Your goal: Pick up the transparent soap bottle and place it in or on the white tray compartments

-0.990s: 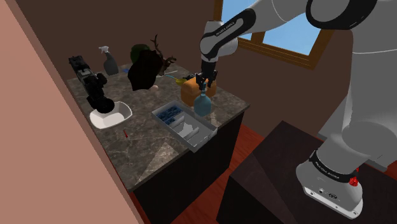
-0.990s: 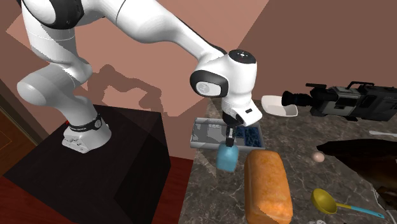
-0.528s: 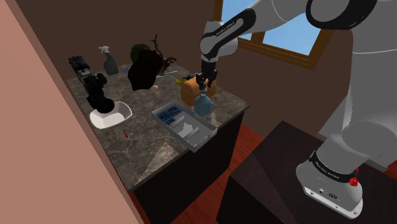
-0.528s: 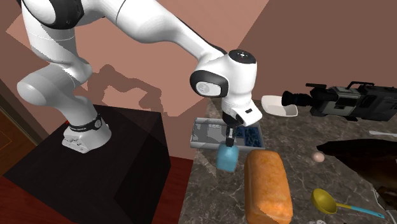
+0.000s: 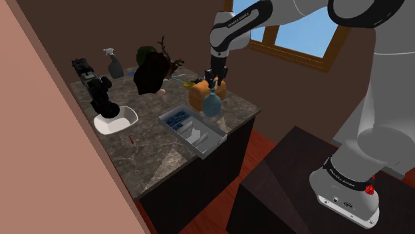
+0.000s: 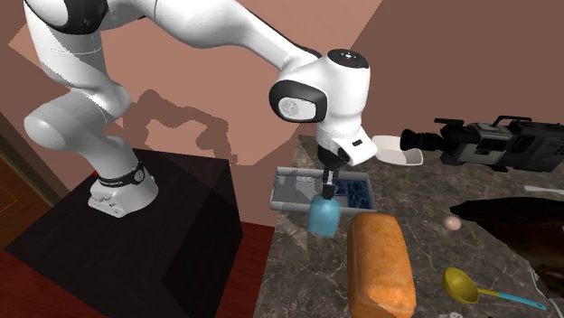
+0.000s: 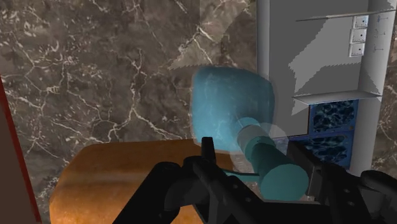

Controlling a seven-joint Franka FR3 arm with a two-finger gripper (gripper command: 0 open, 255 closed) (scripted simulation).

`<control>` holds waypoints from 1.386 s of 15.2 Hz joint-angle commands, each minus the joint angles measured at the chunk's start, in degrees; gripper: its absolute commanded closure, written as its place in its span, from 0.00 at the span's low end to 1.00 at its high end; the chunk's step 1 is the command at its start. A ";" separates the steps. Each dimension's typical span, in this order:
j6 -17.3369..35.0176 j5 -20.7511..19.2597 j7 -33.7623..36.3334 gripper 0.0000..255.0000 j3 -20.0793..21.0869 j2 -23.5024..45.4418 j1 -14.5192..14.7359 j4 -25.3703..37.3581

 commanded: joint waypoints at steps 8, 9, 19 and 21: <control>-5.78 -0.27 0.54 1.00 -0.08 -3.05 0.00 2.76; -6.44 -0.30 0.60 1.00 -0.09 -3.34 0.00 3.13; -13.02 -1.14 5.67 1.00 1.25 -6.10 2.88 7.34; -14.44 -1.49 8.03 1.00 1.98 -6.40 4.32 8.63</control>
